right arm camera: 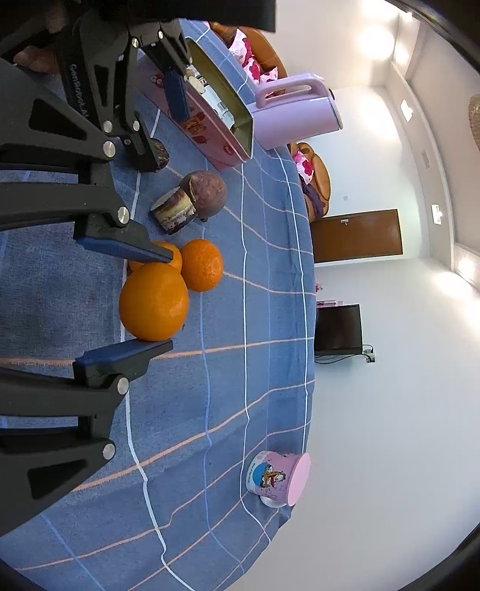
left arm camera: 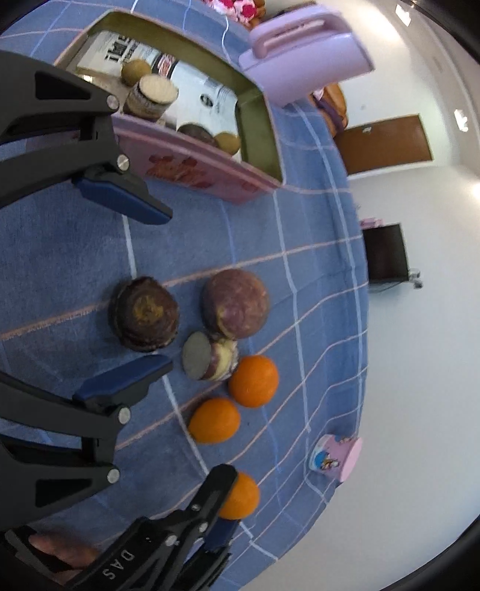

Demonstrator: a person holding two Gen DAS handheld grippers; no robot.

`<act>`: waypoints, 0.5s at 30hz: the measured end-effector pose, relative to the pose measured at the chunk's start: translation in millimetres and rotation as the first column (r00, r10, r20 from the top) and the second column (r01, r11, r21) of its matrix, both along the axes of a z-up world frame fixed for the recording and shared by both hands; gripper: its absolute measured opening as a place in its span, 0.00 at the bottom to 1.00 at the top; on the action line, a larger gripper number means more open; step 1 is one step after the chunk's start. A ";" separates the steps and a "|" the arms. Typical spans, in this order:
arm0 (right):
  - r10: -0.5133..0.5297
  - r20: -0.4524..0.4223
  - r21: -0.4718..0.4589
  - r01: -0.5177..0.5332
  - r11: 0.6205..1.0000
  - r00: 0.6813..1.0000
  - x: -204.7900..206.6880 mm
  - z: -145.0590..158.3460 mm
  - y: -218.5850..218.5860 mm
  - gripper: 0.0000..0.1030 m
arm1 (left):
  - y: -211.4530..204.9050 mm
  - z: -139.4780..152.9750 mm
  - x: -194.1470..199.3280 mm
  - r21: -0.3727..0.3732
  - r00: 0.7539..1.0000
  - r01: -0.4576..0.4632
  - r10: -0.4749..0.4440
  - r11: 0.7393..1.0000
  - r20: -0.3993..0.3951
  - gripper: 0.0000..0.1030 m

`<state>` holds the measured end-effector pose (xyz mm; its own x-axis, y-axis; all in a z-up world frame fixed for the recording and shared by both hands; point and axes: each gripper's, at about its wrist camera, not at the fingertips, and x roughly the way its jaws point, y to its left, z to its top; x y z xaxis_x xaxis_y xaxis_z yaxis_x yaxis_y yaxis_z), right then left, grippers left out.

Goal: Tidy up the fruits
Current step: 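Grasp a dark round fruit with the left gripper while the right holds the orange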

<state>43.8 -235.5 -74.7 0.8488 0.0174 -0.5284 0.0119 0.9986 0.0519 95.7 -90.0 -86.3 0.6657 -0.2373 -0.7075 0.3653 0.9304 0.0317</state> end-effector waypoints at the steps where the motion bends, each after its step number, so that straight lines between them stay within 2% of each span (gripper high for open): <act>1: 0.001 0.000 -0.001 -0.001 1.000 1.000 -0.1 0.1 0.2 0.41 | -0.3 -0.4 0.3 -0.001 1.000 0.002 -0.002 1.000 -0.002 0.70; 4: 0.007 0.002 -0.004 -0.007 1.000 1.000 -0.8 0.0 0.8 0.41 | -1.3 -3.5 1.7 0.005 1.000 0.008 -0.008 1.000 -0.018 0.56; 8: 0.014 0.001 -0.013 -0.014 1.000 1.000 -1.2 -0.6 2.6 0.41 | -3.4 -5.6 1.1 0.009 1.000 0.018 -0.017 1.000 -0.026 0.50; 10: 0.016 0.001 -0.015 -0.016 1.000 1.000 -1.0 -0.5 3.1 0.41 | -3.4 -6.1 1.3 0.005 0.999 0.026 -0.026 1.000 -0.034 0.42; 15: 0.020 0.001 -0.018 -0.020 1.000 1.000 -0.8 -0.4 3.5 0.41 | -3.4 -5.8 0.0 0.004 0.999 0.029 -0.029 1.000 -0.029 0.42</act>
<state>43.0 -232.1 -75.2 0.8492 0.0248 -0.5275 -0.0078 0.9994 0.0344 95.7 -93.4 -92.2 0.6378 -0.2530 -0.7275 0.3926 0.9194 0.0245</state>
